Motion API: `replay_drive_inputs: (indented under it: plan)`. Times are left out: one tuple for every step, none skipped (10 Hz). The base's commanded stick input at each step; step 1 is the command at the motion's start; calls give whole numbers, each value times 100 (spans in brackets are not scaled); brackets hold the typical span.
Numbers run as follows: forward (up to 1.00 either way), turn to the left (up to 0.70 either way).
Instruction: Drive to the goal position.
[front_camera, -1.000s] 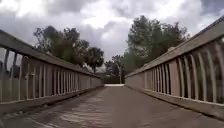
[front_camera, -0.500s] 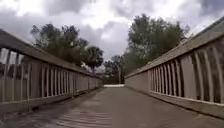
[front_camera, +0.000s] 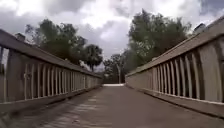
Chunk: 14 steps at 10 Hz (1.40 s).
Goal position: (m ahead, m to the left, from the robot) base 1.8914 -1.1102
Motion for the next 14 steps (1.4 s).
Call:
replay_drive_inputs:
  plan:
    - [85, 0]
    - [85, 0]
    - [85, 0]
    - [85, 0]
    - [85, 0]
    - [85, 0]
    - [85, 0]
    - [85, 0]
    - [85, 0]
    - [85, 0]
    - [85, 0]
    - [85, 0]
    - [85, 0]
    - [85, 0]
